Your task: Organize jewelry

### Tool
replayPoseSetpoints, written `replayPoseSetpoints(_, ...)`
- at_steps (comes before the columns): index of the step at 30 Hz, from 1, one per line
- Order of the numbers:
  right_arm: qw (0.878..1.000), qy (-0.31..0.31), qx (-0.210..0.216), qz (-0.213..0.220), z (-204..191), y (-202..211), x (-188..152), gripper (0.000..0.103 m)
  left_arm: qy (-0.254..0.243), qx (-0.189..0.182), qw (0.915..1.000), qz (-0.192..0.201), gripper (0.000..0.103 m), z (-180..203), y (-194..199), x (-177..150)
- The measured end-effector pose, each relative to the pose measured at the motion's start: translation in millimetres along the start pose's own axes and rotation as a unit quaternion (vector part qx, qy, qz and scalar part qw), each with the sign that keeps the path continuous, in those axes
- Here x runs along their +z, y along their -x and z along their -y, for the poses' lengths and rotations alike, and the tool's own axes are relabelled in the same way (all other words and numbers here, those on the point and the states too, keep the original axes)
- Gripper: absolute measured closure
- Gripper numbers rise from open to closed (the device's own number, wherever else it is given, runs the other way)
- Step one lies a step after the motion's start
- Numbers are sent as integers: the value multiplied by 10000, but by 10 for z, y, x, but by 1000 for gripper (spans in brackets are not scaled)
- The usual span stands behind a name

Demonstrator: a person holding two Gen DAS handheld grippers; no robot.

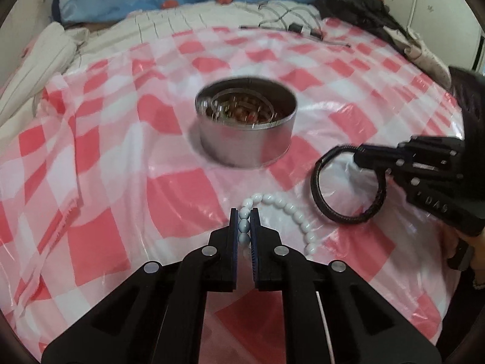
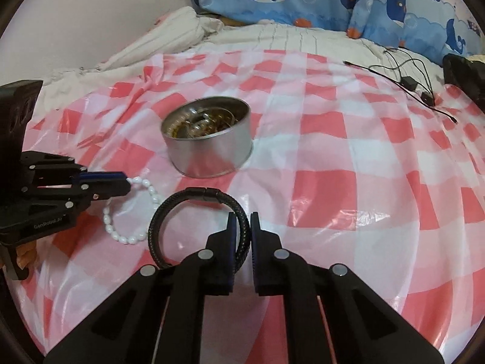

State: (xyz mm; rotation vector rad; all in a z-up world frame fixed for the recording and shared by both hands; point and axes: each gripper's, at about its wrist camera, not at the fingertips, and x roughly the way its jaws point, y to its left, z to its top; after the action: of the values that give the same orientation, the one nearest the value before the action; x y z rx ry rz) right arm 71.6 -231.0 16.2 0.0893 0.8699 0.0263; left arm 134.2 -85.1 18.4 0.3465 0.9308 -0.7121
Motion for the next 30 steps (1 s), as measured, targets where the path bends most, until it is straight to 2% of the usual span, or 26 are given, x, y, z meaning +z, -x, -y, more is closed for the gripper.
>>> replayPoseSetpoints(3, 10000, -55, -59, -48, 28, -24, 1, 91, -18, 27, 9999, -98, 93, -3, -45, -26)
replayPoseSetpoints(4, 9999, -66, -63, -55, 35, -35, -1, 85, -19, 29, 10000, -92, 92, -8, -47, -30)
replayPoseSetpoints(6, 9999, -55, -83, -70, 30, -42, -10, 72, -16, 35, 10000, -82, 78, -14, -49, -35)
replayPoseSetpoints(12, 9998, 3, -108, -153, 2, -84, -25, 71, -168, 63, 9998, -88, 69, 39, -68, -56)
replayPoseSetpoints(30, 9994, 83, -193, -268, -38, -154, -43, 58, -347, 159, 9992, -68, 59, 109, -91, -65)
